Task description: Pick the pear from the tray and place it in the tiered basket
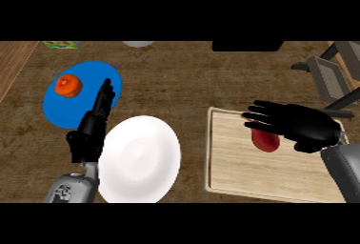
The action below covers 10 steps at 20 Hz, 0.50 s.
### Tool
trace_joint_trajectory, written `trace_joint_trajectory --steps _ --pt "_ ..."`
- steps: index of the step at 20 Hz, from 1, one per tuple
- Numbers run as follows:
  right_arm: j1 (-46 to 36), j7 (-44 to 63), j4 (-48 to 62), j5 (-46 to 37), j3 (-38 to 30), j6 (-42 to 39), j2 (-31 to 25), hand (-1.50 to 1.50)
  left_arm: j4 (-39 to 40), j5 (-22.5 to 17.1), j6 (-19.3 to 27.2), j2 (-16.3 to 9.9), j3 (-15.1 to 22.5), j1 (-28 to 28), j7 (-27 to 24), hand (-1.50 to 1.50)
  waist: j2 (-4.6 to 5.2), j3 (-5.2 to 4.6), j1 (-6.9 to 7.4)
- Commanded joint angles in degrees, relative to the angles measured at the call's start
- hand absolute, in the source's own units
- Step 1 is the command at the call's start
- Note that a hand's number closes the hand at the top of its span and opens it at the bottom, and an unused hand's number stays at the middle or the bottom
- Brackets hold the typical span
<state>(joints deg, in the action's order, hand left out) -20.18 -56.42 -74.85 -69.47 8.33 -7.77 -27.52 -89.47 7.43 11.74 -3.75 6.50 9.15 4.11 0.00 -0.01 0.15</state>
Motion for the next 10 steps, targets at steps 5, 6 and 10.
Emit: trace_joint_trajectory --steps 5,6,10 --pt "0.2 -2.31 4.03 -3.22 0.0 2.93 3.52 -1.5 -0.35 -0.2 -2.16 -0.18 -1.57 -1.31 -1.37 0.0 0.01 0.01 0.01" --pt "-3.9 -3.61 8.55 -2.06 -2.0 2.28 3.17 -1.5 0.44 0.71 -0.96 0.67 -1.13 -1.44 -1.46 0.0 0.05 0.01 0.14" --pt "0.54 -4.95 6.13 -1.87 -1.54 2.16 2.82 -1.5 -5.27 0.7 -1.6 0.09 -1.2 -1.93 2.75 0.0 -0.02 0.02 0.07"
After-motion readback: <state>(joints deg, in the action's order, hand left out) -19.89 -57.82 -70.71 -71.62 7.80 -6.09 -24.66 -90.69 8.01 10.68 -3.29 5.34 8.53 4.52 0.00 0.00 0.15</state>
